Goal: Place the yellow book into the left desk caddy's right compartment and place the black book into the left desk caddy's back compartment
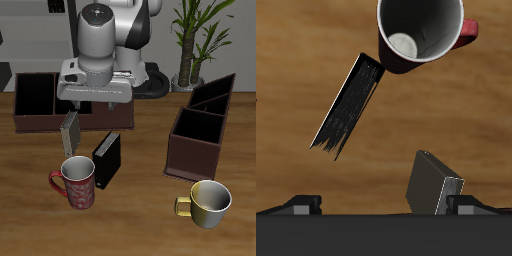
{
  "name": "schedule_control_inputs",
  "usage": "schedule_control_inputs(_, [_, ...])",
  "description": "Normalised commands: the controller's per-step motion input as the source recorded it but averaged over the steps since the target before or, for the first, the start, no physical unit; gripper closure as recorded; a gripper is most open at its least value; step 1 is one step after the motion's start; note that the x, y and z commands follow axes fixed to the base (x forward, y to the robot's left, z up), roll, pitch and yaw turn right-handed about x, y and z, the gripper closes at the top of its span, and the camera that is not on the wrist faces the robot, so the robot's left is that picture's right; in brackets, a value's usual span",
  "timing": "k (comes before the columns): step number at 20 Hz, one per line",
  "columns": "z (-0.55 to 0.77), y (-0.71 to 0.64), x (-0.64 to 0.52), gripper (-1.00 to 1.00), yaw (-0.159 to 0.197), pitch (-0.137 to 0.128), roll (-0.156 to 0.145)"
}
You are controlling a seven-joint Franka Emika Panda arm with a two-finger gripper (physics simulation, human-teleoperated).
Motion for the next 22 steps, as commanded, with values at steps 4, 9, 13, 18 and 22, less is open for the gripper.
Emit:
schedule_control_inputs(4, [-0.39, -0.64, -0.4, -1.0, -0.008, -0.038, 0.004])
schedule_control_inputs(9, [-0.16, -0.35, -0.23, -1.0, 0.022, -0.041, -0.001])
schedule_control_inputs(13, [-0.2, -0.25, -0.14, -1.0, 0.015, -0.037, -0.028])
schedule_control_inputs(18, [-0.12, -0.16, -0.09, -1.0, -0.015, -0.04, 0.021])
schedule_control_inputs(22, [-0.13, -0.07, -0.03, -1.0, -0.027, -0.019, 0.007])
